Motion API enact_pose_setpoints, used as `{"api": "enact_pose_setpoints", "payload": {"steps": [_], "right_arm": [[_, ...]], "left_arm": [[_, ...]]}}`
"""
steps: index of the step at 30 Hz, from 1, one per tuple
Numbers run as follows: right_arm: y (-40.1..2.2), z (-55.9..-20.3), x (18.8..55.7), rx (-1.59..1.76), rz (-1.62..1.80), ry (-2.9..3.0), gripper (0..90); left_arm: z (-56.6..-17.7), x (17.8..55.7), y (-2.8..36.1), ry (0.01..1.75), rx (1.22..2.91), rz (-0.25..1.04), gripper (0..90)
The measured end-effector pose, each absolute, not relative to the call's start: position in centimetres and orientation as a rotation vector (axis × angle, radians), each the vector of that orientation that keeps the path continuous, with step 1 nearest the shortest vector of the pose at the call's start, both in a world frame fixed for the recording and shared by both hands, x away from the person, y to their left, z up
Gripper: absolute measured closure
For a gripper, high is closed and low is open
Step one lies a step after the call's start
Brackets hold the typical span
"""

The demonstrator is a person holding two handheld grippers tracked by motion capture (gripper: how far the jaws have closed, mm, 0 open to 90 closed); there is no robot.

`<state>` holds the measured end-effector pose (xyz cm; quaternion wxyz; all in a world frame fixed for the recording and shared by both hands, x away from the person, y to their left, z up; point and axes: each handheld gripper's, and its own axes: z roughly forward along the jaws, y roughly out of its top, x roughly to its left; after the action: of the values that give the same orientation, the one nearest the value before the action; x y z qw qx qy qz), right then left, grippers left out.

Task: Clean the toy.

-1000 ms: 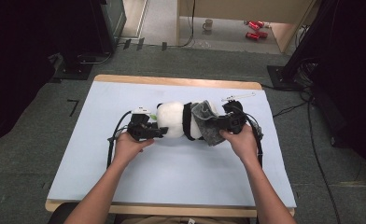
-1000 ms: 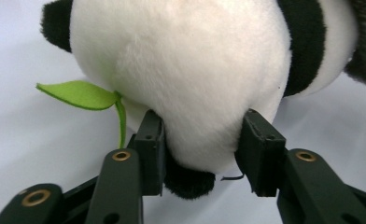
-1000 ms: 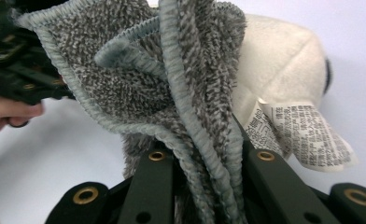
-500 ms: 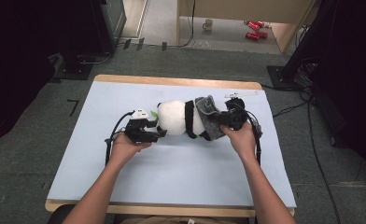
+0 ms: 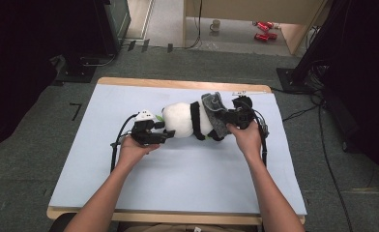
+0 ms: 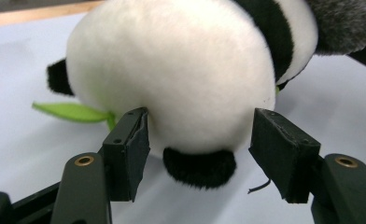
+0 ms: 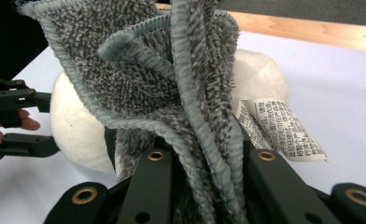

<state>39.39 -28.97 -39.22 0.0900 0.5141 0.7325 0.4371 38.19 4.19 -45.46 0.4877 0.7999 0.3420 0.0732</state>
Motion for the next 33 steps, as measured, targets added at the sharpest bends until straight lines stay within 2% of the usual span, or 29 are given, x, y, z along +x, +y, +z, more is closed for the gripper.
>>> {"api": "enact_pose_setpoints", "payload": {"steps": [4,7,10,15,17,24,28,33], "right_arm": [[-28.6,-39.1,39.7,1.508,1.292,2.175,77.9],[-28.8,-39.2,39.9,1.507,1.294,2.171,77.7],[-29.0,-39.4,39.9,1.513,1.302,2.169,77.6],[-29.2,-39.0,39.6,1.533,1.328,2.173,79.1],[-29.1,-38.5,39.3,1.519,1.347,2.159,79.4],[-28.8,-36.1,37.7,1.464,1.391,2.156,79.5],[-28.3,-34.7,36.2,1.408,1.43,2.165,79.5],[-26.7,-33.8,34.6,1.354,1.48,2.224,79.5]], "left_arm": [[-45.6,38.7,3.7,0.851,1.936,0.182,36.0],[-45.8,39.1,3.4,0.862,1.92,0.177,38.7],[-46.0,39.3,3.2,0.899,1.908,0.149,47.5],[-45.2,39.1,2.9,0.964,1.933,0.118,70.8],[-44.9,38.9,3.1,0.978,1.921,0.08,75.6],[-43.3,37.1,4.3,1.05,1.852,-0.072,77.1],[-43.1,35.7,4.8,1.076,1.853,-0.079,75.8],[-43.7,35.8,4.6,1.081,1.862,-0.061,73.6]]}}
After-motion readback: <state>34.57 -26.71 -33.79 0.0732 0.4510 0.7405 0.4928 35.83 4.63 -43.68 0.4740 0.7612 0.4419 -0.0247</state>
